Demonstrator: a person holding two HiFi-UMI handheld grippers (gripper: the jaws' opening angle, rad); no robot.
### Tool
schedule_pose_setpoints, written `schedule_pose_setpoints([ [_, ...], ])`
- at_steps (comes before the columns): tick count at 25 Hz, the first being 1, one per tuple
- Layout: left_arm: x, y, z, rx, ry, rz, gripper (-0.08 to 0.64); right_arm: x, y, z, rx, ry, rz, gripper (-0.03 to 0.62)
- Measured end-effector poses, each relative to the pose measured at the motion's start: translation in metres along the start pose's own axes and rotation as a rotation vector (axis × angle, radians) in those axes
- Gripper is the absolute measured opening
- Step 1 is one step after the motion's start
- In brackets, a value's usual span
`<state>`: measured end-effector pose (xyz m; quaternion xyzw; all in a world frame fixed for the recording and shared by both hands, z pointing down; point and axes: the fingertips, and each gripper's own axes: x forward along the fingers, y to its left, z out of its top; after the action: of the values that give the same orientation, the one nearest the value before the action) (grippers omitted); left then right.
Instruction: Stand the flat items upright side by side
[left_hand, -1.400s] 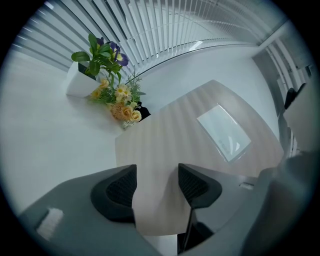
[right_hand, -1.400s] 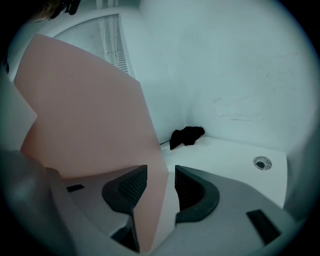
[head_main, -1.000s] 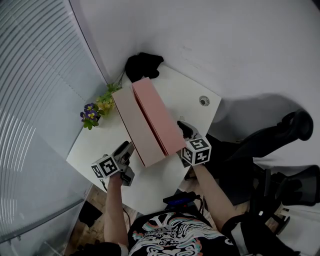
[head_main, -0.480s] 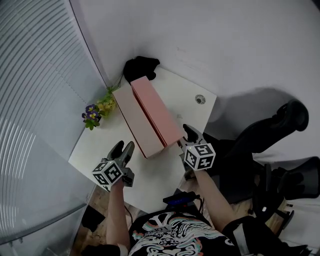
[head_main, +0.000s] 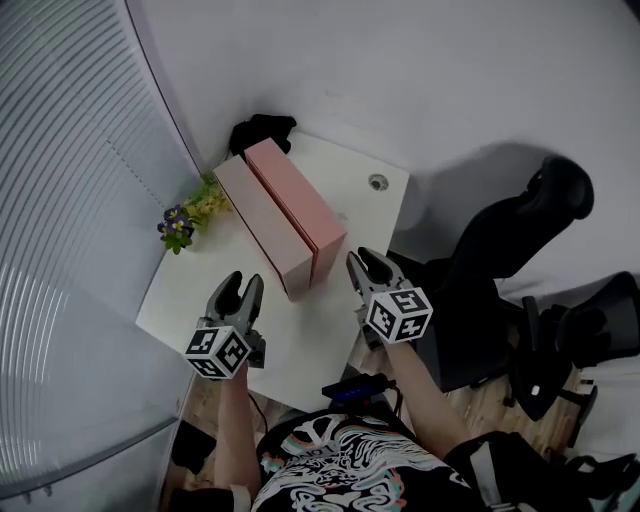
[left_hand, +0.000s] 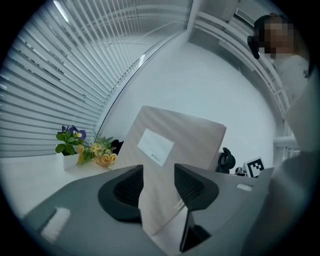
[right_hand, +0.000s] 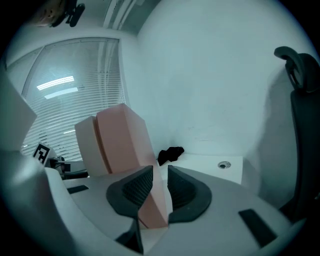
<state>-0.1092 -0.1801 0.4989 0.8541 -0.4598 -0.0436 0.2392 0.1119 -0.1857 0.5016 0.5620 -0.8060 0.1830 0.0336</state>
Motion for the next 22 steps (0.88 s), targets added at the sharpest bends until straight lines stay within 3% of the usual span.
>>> schedule_pose_setpoints([
  [7,-0.017,-0.036,0.004,0.026,0.008,-0.102,0.139,-0.037,0.023,0.008,-0.005,-0.043,-0.032,0.004],
  [12,-0.035,-0.047,0.018,0.081,-0.041,-0.058,0.01,-0.063,0.045,0.017,-0.034,-0.074,-0.024,0.003],
  [22,-0.049,-0.05,0.028,0.132,-0.045,-0.007,0.002,-0.073,0.075,0.018,-0.089,-0.078,-0.027,0.002],
])
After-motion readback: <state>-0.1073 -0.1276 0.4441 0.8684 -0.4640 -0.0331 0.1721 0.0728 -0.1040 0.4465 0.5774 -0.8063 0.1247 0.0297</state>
